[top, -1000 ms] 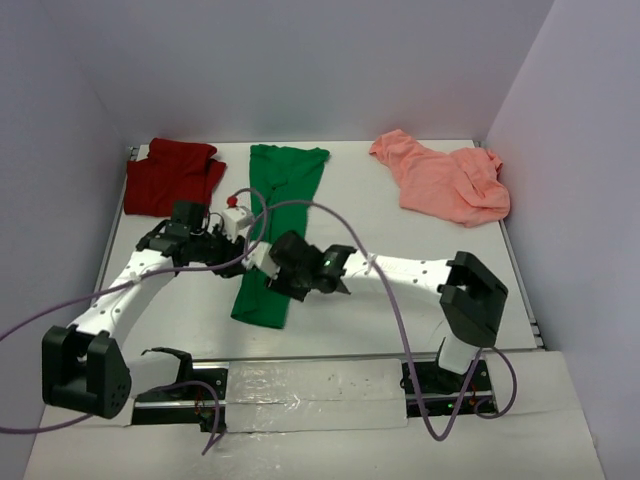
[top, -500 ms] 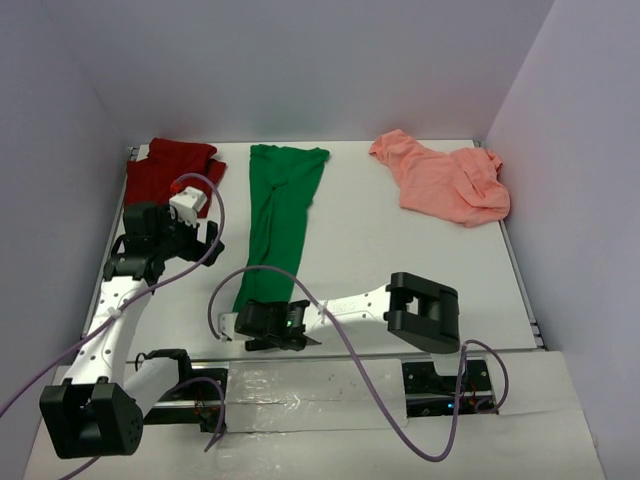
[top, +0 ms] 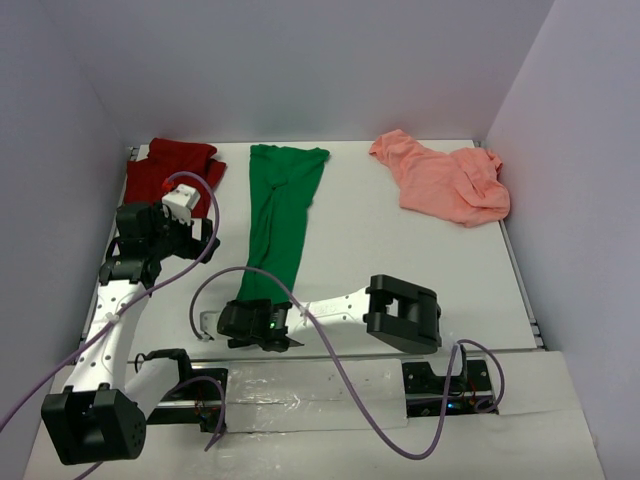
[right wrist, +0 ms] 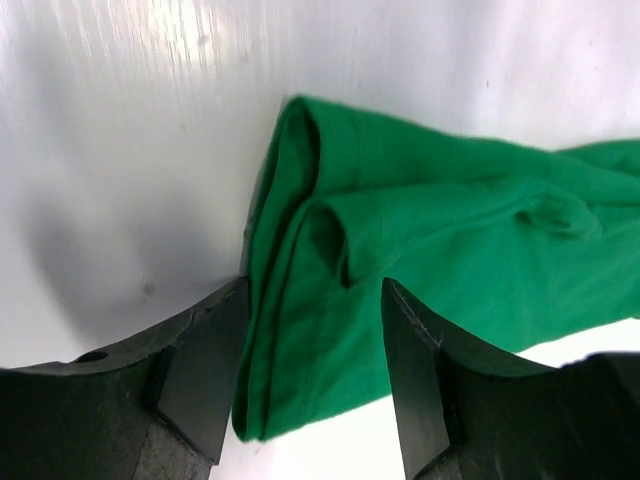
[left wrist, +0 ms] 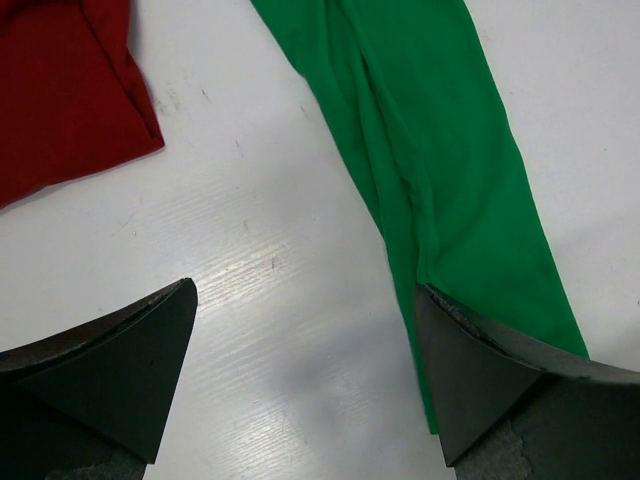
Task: Fold and stack the t-shirts
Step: Fold the tshirt
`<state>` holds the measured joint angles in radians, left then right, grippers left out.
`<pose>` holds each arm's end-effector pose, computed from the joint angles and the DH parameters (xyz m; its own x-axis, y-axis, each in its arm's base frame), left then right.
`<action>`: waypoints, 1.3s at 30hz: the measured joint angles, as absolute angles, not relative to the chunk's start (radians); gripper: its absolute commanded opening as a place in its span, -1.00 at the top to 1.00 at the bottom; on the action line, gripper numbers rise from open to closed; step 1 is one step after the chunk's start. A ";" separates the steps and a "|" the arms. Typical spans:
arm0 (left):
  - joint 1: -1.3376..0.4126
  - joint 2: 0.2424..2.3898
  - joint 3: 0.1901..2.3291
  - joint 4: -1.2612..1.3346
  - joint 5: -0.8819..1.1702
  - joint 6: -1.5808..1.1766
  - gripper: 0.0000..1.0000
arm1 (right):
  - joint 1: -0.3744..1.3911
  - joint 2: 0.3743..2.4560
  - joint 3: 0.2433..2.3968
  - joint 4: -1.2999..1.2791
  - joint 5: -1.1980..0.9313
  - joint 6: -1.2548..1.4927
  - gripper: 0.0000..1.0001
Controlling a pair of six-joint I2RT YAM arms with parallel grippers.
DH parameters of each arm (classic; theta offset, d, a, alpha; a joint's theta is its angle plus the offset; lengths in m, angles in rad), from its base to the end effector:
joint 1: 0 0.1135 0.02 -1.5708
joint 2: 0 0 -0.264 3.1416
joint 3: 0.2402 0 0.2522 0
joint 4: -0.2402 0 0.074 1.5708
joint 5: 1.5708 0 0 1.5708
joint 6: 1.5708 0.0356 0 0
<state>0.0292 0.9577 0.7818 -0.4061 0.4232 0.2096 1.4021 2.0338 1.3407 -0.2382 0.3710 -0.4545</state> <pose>0.2090 -0.0085 0.2871 -0.4716 0.1760 -0.8641 0.4237 0.9046 -0.0470 0.0847 0.4204 0.1533 0.2663 -0.8730 -0.4085 -0.8520 -0.0150 -0.5234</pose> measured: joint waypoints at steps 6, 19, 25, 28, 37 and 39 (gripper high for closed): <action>0.029 0.952 0.782 -0.406 0.423 0.210 -0.96 | 1.403 2.079 1.399 -0.240 0.363 -0.451 0.04; 0.030 0.945 0.782 -0.407 0.430 0.213 -0.96 | 1.388 2.094 1.410 -0.278 0.300 -0.427 0.91; 0.030 0.945 0.782 -0.408 0.437 0.214 -0.96 | 1.371 2.033 1.332 -0.283 0.261 -0.422 0.99; 0.030 0.944 0.782 -0.410 0.445 0.213 -0.95 | 1.369 1.976 1.268 -0.313 0.229 -0.409 1.00; 0.030 0.926 0.782 -0.417 0.462 0.213 -0.95 | 1.386 1.809 1.119 -0.489 0.112 -0.355 1.00; 0.030 0.926 0.782 -0.421 0.467 0.213 -0.95 | 1.402 1.781 1.097 -0.516 0.094 -0.343 1.00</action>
